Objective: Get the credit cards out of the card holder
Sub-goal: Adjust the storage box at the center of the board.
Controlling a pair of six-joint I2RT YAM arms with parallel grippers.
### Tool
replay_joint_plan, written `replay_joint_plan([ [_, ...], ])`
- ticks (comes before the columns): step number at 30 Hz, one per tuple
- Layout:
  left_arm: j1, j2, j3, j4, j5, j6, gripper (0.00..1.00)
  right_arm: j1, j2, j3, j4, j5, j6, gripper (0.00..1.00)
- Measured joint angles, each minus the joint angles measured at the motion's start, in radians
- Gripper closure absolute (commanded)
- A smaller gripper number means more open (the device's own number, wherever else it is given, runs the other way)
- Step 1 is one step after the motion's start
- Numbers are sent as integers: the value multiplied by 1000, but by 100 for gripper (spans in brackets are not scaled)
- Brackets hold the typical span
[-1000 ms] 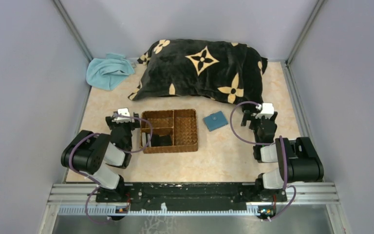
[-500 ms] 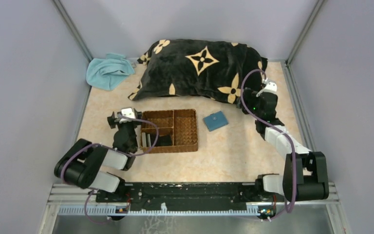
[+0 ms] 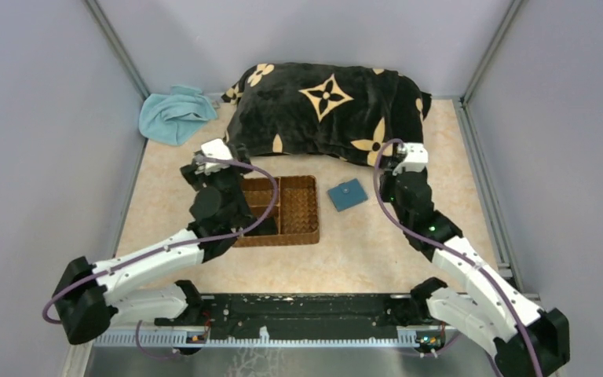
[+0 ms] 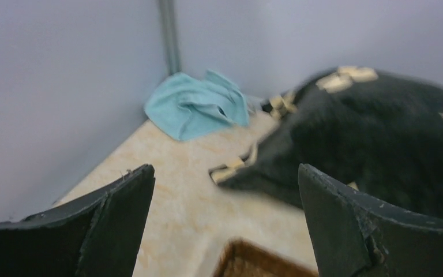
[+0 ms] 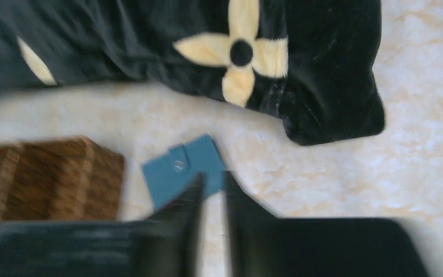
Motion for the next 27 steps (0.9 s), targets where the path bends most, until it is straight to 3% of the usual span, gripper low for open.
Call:
replay_joint_plan([
  [1, -40, -16, 37, -135, 1, -49, 1, 0, -22, 6, 6, 7, 10, 43],
  [3, -98, -42, 107, -448, 59, -199, 1, 0, -80, 3, 41, 32, 47, 23],
  [4, -110, -53, 151, -622, 133, -286, 1, 0, -104, -6, 66, 40, 71, 5],
  [5, -111, -65, 189, -766, 228, -363, 1, -1, -127, -26, 105, 39, 80, 2],
  [8, -101, -150, 210, -978, 469, -491, 1, -1, -134, -48, 150, 21, 95, 1],
  [9, -99, -191, 199, -1014, 541, -517, 1, -1, -112, -43, 153, 16, 96, 8],
  [11, -98, -276, 170, -1059, 686, -557, 1, -1, -39, -15, 137, 6, 93, 39],
  [14, -98, -325, 160, -1130, 790, -611, 1, 0, 105, 53, 82, -22, 81, 66],
  [15, -98, -323, 163, -1156, 820, -628, 1, 4, 140, 69, 69, -36, 77, 69],
  [19, -98, -312, 132, -1236, 895, -681, 0, 50, 212, 98, 56, -98, 80, 70],
  [23, -98, -362, 72, -1305, 904, -777, 0, 128, 309, 158, 77, -180, 88, 45],
  [27, -96, -372, 73, -1345, 888, -830, 1, 198, 441, 235, 87, -220, 95, 41],
])
